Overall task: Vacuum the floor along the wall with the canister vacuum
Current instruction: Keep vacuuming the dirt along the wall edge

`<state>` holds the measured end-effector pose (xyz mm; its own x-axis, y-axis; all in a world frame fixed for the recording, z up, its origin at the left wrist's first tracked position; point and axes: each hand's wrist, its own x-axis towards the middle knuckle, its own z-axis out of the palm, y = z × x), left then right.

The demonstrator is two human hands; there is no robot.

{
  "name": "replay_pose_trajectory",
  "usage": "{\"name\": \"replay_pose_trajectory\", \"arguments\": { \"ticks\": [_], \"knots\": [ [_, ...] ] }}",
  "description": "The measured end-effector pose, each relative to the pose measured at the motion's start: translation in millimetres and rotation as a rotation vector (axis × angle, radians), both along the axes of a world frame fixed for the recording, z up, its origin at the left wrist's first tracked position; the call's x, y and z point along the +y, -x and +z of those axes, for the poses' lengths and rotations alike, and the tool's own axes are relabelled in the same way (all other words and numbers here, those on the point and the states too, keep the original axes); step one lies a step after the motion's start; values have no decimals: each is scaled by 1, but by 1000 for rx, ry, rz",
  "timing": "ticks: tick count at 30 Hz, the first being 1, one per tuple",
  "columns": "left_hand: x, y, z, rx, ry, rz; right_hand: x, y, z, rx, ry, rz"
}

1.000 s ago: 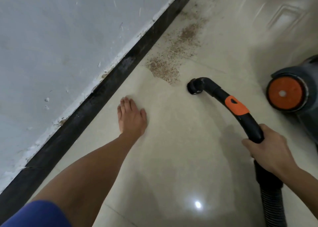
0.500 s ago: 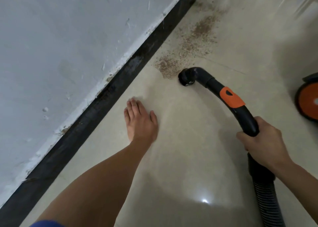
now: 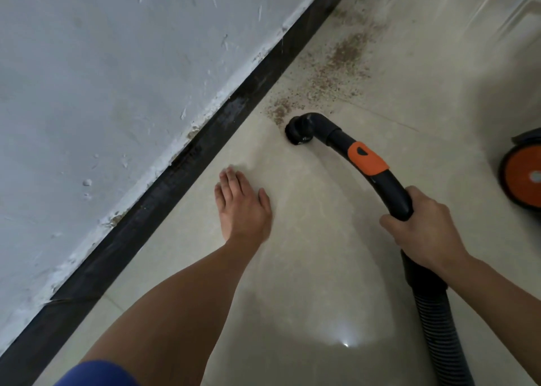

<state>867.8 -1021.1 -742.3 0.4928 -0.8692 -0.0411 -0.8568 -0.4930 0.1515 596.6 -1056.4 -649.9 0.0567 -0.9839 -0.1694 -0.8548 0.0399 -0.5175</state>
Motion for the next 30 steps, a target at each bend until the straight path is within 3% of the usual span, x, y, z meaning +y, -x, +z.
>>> {"name": "replay_pose_trajectory", "arguments": {
  "ticks": [12,18,24,30],
  "knots": [
    [-1,1,4,18,15,-12,-68,-53,2,-25,38,-22],
    [-1,2,3,-4,16,-6,-49,-38,-1,-48,-9,65],
    [1,1,2,3,9,-13,-78,-55,-8,-36,45,-1],
    [0,1,2,-4,-20,-21,-86,-87,-8,-151,-12,-13]
  ]
}}
